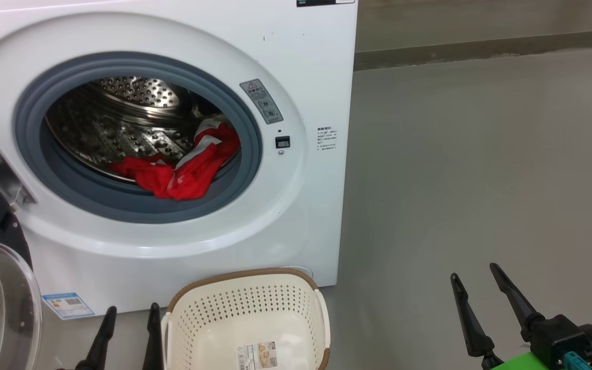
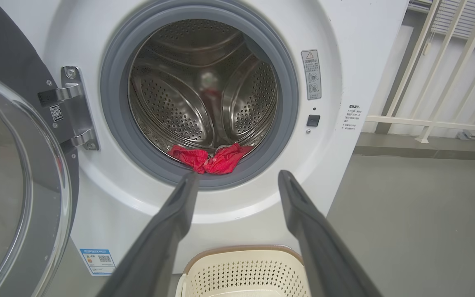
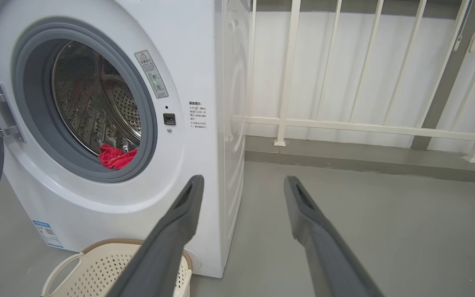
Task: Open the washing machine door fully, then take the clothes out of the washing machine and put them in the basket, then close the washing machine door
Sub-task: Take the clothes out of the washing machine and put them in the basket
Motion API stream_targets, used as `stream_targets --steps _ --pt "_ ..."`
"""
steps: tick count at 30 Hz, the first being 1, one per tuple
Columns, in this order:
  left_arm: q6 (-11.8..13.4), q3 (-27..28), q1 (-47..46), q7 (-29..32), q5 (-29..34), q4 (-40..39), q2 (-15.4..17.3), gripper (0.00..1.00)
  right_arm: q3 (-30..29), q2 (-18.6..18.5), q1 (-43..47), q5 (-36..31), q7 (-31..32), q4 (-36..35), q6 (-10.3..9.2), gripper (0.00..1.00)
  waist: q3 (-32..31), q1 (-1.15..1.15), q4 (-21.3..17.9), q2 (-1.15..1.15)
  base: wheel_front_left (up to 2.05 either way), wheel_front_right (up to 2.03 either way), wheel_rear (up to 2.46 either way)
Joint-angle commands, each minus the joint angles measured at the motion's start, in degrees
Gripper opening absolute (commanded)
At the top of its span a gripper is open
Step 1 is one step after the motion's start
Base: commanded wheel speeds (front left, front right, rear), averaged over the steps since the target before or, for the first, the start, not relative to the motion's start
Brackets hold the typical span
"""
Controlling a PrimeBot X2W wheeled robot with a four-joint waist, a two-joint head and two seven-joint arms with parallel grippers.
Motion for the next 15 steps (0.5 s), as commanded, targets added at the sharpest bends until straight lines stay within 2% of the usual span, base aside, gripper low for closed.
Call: stream_targets --steps 1,15 --pt "0.4 1.7 -2.3 0.0 -0.1 -1.5 0.5 1.0 1.2 -0.5 -2.3 0.0 -0.4 -1.4 0.35 1.0 0.1 0.0 0.1 0.0 0.0 0.0 0.0" --pt "1.1 0.8 -5.0 0.3 -0.9 -1.0 -0.1 1.0 1.4 -0.5 -2.8 1.3 -0.4 -1.7 0.35 1.0 2.2 0.0 1.0 0.0 0.0 0.0 0.0"
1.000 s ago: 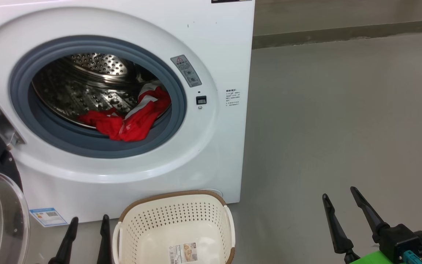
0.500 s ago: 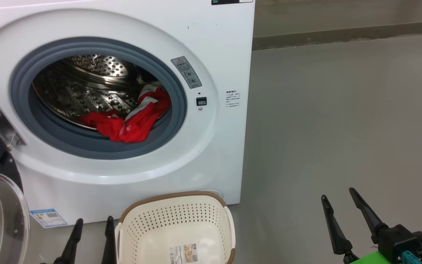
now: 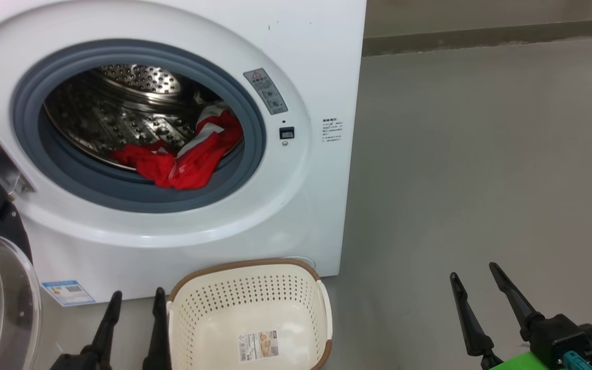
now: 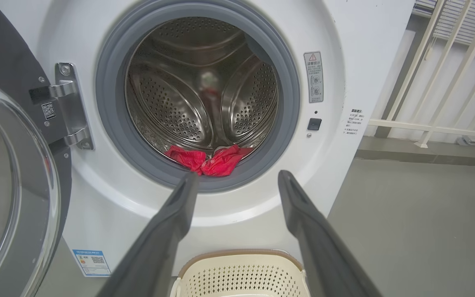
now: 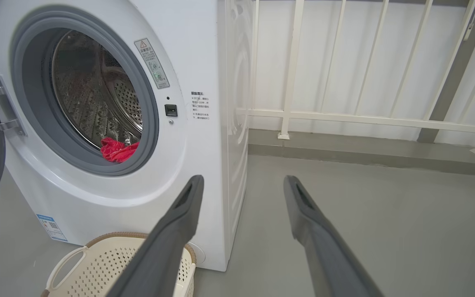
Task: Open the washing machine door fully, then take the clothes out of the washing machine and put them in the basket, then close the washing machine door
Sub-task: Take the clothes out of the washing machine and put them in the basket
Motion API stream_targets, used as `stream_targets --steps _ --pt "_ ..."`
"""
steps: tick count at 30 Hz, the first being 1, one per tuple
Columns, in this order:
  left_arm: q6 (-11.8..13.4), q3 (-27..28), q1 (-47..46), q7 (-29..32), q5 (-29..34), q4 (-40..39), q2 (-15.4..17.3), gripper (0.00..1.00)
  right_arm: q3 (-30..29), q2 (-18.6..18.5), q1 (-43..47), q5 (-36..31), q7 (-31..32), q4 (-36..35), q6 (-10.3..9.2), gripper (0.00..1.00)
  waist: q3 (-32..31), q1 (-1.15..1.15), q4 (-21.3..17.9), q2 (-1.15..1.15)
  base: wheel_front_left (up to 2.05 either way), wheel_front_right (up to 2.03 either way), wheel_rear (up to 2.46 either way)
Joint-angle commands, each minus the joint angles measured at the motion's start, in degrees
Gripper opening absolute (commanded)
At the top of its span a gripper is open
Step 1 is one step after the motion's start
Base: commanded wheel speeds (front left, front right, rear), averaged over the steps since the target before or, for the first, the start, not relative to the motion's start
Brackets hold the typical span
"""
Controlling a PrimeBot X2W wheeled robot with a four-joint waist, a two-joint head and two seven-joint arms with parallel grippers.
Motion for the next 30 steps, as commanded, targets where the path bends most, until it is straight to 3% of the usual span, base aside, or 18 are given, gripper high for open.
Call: stream_targets --steps 1,22,30 --pt "0.4 1.5 -2.9 0.2 0.0 -1.1 0.3 1.0 1.5 -0.5 -2.9 0.9 -0.4 -1.6 0.35 1.0 0.6 0.0 0.4 0.0 0.0 0.0 0.0" --pt "-0.1 0.4 -19.7 -1.3 0.9 5.7 0.0 1.0 2.3 -0.5 -10.1 1.1 -0.4 -3.9 0.35 1.0 13.3 0.0 2.6 0.0 0.0 0.0 0.0" --pt "-0.4 1.2 -28.0 -1.6 1.4 9.2 1.6 1.0 4.1 -0.5 -14.1 1.9 -0.4 -4.1 0.35 1.0 18.4 0.0 1.7 0.0 0.0 0.0 0.0"
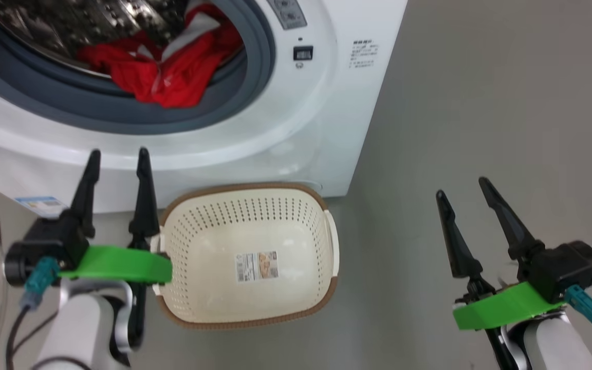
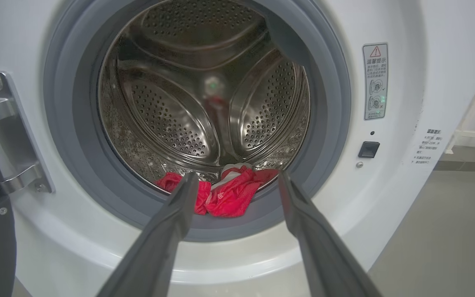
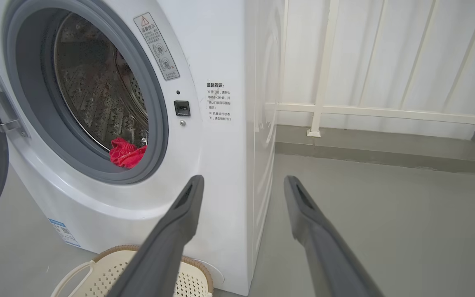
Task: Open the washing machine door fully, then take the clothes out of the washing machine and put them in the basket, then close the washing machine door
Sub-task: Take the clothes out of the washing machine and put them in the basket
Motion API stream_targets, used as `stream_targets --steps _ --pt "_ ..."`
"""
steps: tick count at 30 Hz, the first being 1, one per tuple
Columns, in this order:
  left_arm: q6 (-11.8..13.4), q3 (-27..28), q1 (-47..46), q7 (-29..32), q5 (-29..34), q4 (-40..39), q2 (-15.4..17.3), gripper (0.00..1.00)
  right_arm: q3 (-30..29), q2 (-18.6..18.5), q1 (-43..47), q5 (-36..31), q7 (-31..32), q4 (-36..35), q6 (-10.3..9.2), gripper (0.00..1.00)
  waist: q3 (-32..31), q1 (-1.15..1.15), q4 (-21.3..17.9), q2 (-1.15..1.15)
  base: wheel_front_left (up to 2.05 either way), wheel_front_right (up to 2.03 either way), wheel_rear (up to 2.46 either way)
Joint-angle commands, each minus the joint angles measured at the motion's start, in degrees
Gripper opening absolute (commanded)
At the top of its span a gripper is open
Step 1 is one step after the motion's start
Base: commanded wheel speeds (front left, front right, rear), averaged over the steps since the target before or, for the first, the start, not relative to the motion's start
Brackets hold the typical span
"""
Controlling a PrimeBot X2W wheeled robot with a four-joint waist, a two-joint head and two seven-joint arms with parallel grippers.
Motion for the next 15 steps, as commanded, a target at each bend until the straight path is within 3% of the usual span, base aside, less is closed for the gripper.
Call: stream_targets --steps 1,15 --pt "0.0 1.8 -2.4 -0.6 1.0 -0.7 1.7 1.0 1.6 -0.4 -1.7 0.2 -0.4 -1.7 0.35 1.0 2.8 0.0 -0.4 0.0 0.0 0.0 0.0" --pt "-0.3 2.3 -18.3 -0.9 2.5 5.8 1.9 1.0 2.3 -0.4 -5.3 -1.8 -0.4 -3.8 0.35 1.0 12.0 0.0 -0.1 0.0 0.0 0.0 0.0"
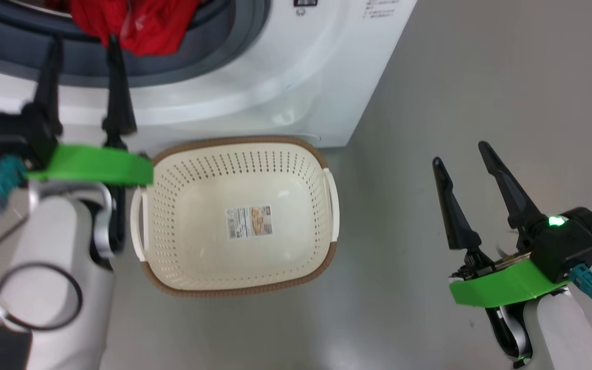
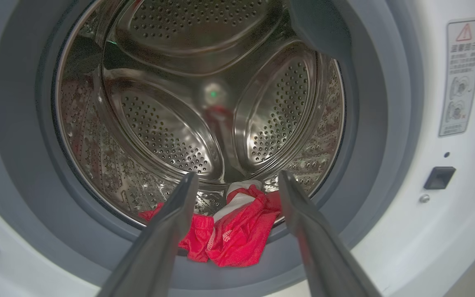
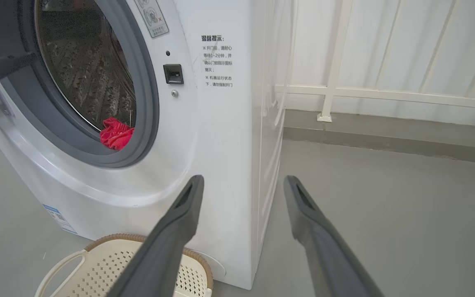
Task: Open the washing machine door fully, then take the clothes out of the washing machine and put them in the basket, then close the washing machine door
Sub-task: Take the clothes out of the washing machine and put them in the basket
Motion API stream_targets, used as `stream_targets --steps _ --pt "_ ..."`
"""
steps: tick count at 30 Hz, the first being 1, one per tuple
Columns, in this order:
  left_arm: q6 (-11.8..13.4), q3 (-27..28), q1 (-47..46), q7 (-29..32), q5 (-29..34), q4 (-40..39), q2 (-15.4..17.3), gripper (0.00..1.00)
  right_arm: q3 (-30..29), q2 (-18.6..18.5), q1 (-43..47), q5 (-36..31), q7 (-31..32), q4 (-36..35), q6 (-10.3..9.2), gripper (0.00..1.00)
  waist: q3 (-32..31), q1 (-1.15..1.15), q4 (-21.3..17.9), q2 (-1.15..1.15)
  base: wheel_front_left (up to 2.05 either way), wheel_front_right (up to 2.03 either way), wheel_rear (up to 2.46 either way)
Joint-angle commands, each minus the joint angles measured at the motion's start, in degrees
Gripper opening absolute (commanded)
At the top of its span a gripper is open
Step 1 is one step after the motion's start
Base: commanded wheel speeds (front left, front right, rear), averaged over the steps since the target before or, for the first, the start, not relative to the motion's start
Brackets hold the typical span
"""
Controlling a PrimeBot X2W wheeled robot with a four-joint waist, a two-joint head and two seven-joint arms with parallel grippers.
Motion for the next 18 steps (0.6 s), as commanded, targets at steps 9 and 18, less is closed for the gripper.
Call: stream_targets --steps 9,18 --pt "-1.0 3.4 -12.7 -0.4 2.3 6.8 2.6 1.0 2.2 -0.3 -3.0 -1.1 -0.4 -2.4 0.35 1.0 7.2 0.0 -0.7 0.0 0.0 0.0 0.0" --pt "-2.3 3.8 -23.0 -0.2 1.8 18.4 3.3 1.0 2.7 -0.4 -4.7 -1.0 -0.4 -2.4 0.35 1.0 10.2 0.0 -2.0 0.0 0.0 0.0 0.0"
